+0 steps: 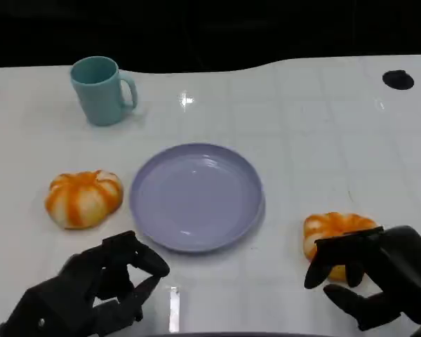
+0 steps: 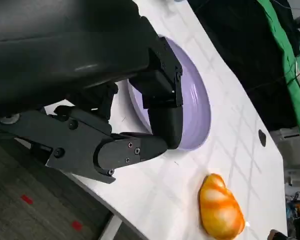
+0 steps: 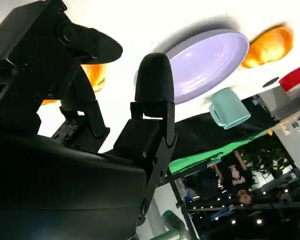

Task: Grasp the bread from the table and place it into the plate.

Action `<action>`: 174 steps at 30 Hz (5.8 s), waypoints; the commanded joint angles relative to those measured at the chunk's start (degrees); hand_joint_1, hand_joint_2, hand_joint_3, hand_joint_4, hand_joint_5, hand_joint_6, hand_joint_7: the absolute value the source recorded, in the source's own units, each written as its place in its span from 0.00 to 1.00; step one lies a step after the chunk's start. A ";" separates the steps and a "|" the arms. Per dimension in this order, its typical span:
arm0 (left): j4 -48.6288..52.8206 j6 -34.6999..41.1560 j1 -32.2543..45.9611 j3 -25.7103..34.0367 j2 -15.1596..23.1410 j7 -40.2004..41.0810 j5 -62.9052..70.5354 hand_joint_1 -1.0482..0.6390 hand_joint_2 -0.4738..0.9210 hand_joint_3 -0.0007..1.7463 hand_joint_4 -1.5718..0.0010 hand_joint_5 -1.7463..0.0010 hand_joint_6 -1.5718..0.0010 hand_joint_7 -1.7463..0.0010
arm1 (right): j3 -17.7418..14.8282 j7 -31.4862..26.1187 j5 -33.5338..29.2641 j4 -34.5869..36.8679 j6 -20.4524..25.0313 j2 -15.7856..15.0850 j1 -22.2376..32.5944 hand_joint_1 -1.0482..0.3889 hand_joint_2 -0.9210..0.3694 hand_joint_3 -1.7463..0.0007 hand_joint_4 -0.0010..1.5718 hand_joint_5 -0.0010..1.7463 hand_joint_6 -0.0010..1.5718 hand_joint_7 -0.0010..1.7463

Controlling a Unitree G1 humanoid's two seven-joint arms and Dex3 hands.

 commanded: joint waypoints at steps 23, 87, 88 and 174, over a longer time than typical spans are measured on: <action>-1.70 0.34 1.13 0.55 0.38 -0.18 -0.34 0.43 0.99 0.29 0.54 0.00 0.60 0.26 | -2.16 4.72 -3.67 -12.98 7.70 -3.14 2.21 0.56 0.21 0.85 0.34 0.23 0.37 0.02; -7.13 5.28 2.71 -0.46 -0.78 0.32 0.38 0.44 1.00 0.28 0.54 0.00 0.61 0.26 | 10.09 -19.54 -8.74 33.04 5.62 1.26 -23.30 0.71 0.49 0.24 0.61 1.00 0.51 0.92; -6.97 5.25 2.63 -0.48 -0.77 0.33 0.45 0.45 1.00 0.27 0.54 0.00 0.61 0.26 | 10.05 -20.02 -8.42 33.64 5.04 1.39 -23.60 0.71 0.49 0.24 0.61 1.00 0.51 0.93; -6.60 2.20 4.17 -1.49 -1.49 0.61 2.49 0.43 0.95 0.33 0.53 0.00 0.60 0.27 | 12.51 14.01 5.70 16.87 7.76 6.13 -27.40 0.34 0.00 0.92 0.12 0.32 0.26 0.06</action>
